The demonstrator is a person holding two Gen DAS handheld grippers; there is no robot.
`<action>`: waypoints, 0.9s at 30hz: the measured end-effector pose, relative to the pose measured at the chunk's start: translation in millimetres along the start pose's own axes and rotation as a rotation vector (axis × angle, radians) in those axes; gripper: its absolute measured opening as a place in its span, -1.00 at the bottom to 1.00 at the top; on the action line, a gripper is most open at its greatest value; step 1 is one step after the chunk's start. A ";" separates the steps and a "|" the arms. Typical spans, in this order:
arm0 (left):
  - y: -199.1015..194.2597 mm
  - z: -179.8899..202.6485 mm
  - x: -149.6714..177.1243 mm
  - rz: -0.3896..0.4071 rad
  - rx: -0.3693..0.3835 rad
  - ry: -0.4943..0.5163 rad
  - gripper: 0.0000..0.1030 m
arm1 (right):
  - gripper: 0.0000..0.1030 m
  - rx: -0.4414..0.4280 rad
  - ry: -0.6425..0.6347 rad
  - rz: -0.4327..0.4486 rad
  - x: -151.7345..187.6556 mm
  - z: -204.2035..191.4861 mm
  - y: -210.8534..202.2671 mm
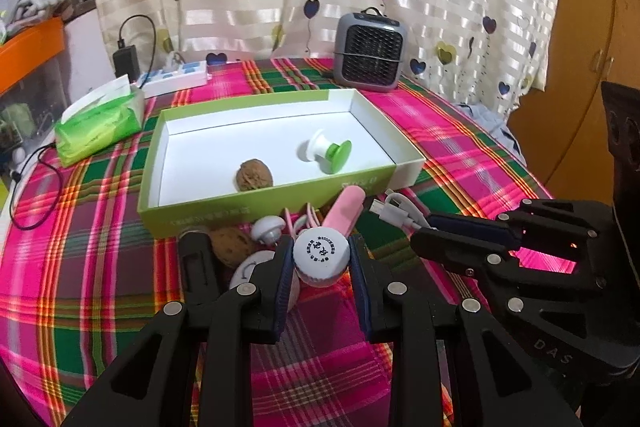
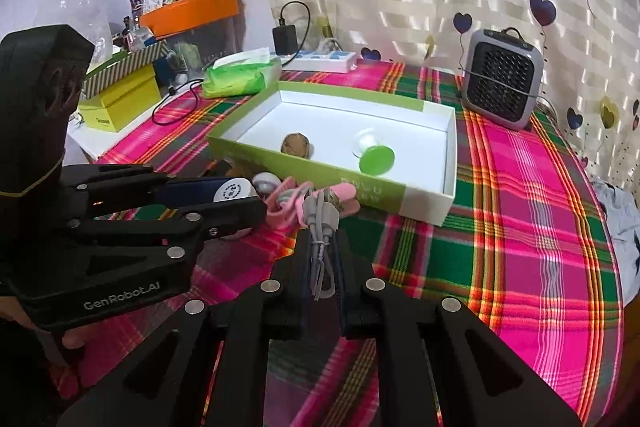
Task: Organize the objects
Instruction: 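Carry the white puck with the left gripper while the right gripper carries the cable into the box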
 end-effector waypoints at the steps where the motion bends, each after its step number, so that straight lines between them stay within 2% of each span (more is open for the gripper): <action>1: -0.4 -0.9 -0.3 0.002 -0.003 -0.004 -0.51 | -0.78 -0.002 -0.003 0.004 -1.2 -1.1 -0.6; 27: -4.5 -14.8 -23.2 0.024 -0.040 -0.032 -0.51 | -0.78 -0.009 -0.030 0.042 -28.2 -0.1 -1.5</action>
Point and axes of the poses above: each gripper's, at about its wrist camera, not at the fingertips, and y roughly the way its jaws point, z to its right, x to its underside, the point moved 2 cm from there along y, roughly the way its jaws point, and after that the axes turned 13 degrees about -z, right-handed, at the moved point
